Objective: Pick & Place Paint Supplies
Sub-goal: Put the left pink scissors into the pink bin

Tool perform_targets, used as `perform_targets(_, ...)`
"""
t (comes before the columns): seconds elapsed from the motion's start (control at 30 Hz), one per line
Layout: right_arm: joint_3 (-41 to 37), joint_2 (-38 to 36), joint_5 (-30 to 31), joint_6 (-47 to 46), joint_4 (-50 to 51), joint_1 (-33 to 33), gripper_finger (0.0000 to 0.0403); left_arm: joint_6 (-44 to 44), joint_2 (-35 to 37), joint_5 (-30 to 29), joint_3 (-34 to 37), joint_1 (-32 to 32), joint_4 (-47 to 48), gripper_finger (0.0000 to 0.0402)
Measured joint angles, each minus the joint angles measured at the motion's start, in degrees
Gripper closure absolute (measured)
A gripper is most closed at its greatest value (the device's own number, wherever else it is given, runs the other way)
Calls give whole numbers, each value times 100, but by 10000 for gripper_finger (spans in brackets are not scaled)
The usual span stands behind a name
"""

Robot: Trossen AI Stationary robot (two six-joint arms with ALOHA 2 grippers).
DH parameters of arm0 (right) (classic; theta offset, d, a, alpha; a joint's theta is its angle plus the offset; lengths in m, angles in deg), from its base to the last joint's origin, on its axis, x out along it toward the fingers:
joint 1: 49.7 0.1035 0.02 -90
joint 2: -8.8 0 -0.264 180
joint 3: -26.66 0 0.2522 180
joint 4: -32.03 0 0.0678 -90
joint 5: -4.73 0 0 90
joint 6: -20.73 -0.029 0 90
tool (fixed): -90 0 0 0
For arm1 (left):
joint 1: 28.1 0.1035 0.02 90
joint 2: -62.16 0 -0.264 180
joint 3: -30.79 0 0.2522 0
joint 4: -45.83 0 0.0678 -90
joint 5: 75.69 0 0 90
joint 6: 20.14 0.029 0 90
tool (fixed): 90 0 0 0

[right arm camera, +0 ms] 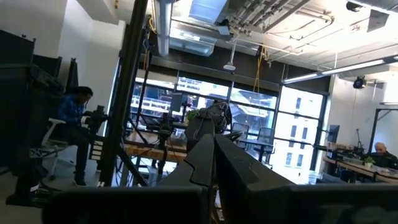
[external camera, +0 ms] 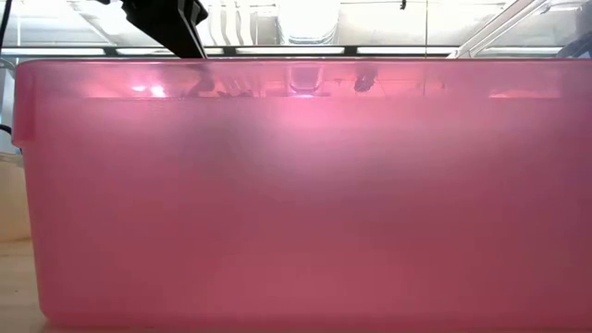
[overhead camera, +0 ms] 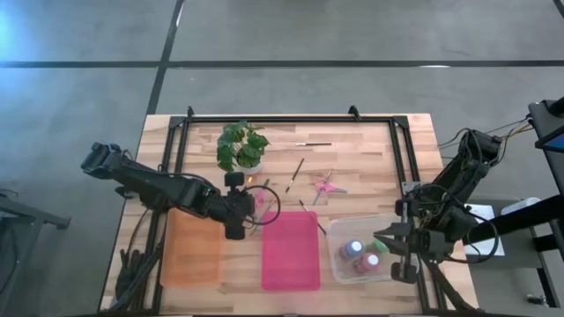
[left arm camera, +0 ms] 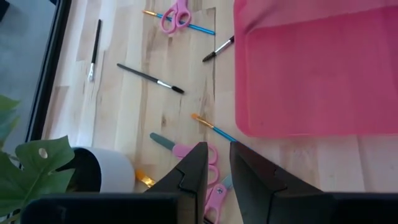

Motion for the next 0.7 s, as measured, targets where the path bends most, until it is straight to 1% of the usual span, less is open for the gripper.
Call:
perform_targets(0.13,0,-2,0,-13,0,0,394,188,0,2,0,0,-58,326)
perform_targets(0.43,0,-4,-3,-3,1,-2,394,279,1,22,2,-48,-89,326)
perform_targets(0.57,0,-26,-61,440,-5,-40,394,351,13,20,4,-44,103,326)
perform_targets(0.6,0,-26,-207,471,-9,-59,394,310,15,21,4,-33,151,326)
perform_targets(0.7,0,-26,-1017,409,-2,-118,394,101,12,24,35,-24,199,326)
